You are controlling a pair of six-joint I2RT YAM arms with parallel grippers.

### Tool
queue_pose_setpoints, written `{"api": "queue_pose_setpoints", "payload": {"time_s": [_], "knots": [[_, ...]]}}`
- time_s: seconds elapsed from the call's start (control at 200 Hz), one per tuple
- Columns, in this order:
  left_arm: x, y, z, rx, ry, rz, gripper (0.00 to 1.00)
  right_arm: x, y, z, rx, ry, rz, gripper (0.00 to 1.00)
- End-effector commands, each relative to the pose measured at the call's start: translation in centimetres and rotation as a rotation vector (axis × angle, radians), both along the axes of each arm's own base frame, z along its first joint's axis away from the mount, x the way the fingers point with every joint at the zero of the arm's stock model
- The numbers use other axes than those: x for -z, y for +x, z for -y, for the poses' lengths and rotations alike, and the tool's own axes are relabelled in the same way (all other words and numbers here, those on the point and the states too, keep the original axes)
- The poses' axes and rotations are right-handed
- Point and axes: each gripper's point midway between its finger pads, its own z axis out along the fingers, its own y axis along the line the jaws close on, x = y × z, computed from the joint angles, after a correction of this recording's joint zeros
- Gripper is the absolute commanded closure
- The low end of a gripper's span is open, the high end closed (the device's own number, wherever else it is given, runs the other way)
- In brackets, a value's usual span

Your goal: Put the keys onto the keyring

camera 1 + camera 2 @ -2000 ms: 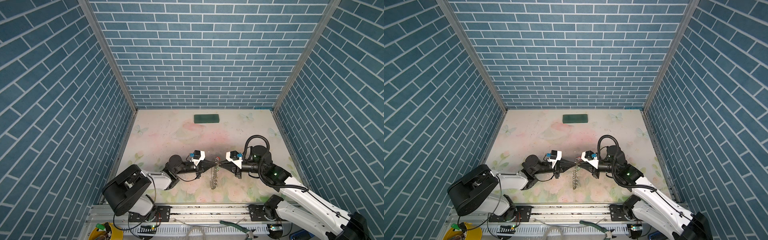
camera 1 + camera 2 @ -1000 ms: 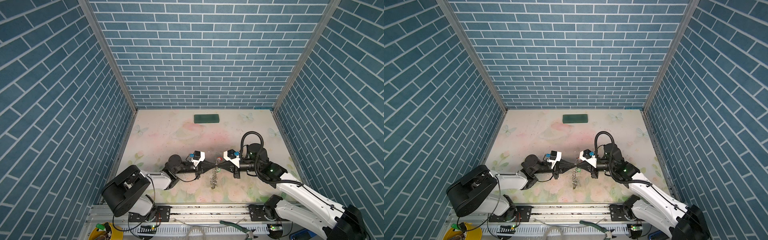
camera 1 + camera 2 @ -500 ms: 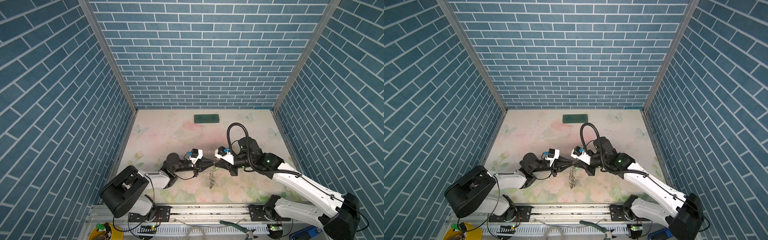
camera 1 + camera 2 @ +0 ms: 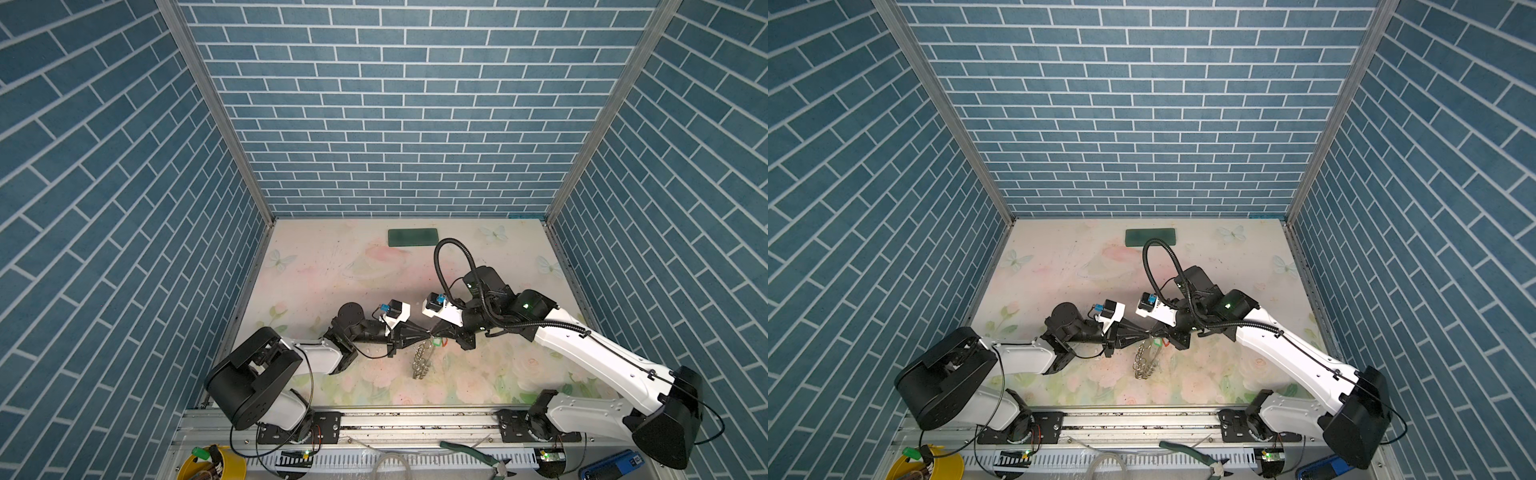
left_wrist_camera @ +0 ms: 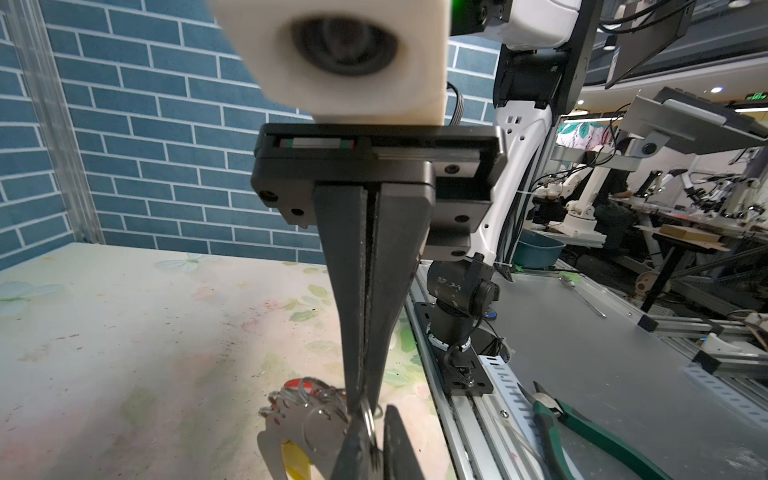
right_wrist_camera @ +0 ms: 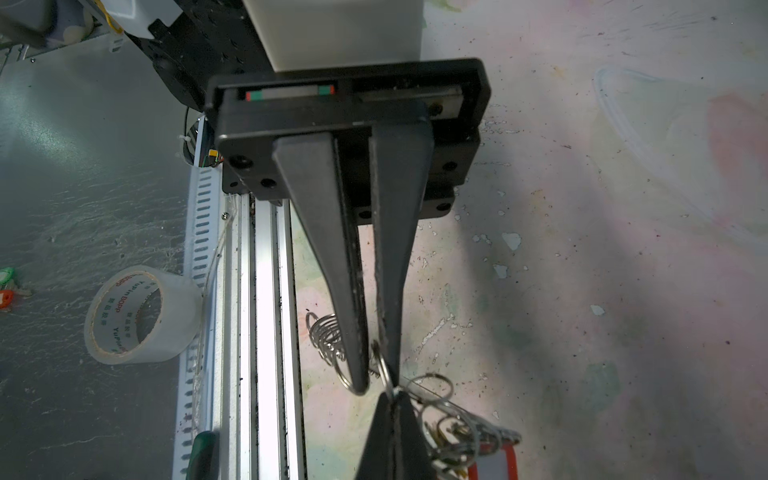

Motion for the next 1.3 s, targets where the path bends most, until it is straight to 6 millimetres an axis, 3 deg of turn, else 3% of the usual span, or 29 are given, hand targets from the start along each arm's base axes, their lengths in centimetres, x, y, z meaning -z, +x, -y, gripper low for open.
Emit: {"api": "queue_pose_setpoints", "payload": {"time_s": [0.0, 0.32, 0.42, 0.59, 0.895, 1.295], "knots": [[-0.8, -0.2, 0.2, 0.037, -0.02, 0.024, 0.93, -2.2, 0.1, -0.9, -0.046, 0.046, 0.042, 1.0], [-0.9, 0.3, 0.2, 0.003, -0.029, 0.021, 1.0, -2.4, 1.6, -1.2, 0.003, 0.059, 0.103, 1.0], [-1.2, 0.9, 0.0, -0.051, -0.048, 0.03, 1.0, -2.7, 2.9, -0.4, 0.083, 0.086, 0.207, 0.86], [-1.7, 2.1, -0.2, -0.132, -0.082, 0.027, 1.0, -2.9, 4.2, 1.0, 0.189, 0.127, 0.336, 0.8], [-2.1, 3.8, -0.1, -0.215, -0.097, 0.005, 1.0, -1.8, 1.6, 0.5, 0.109, 0.27, 0.344, 0.8], [-2.7, 3.7, 0.1, -0.202, -0.11, -0.001, 1.0, -0.3, 2.3, 0.2, 0.133, 0.277, 0.375, 0.85]]}}
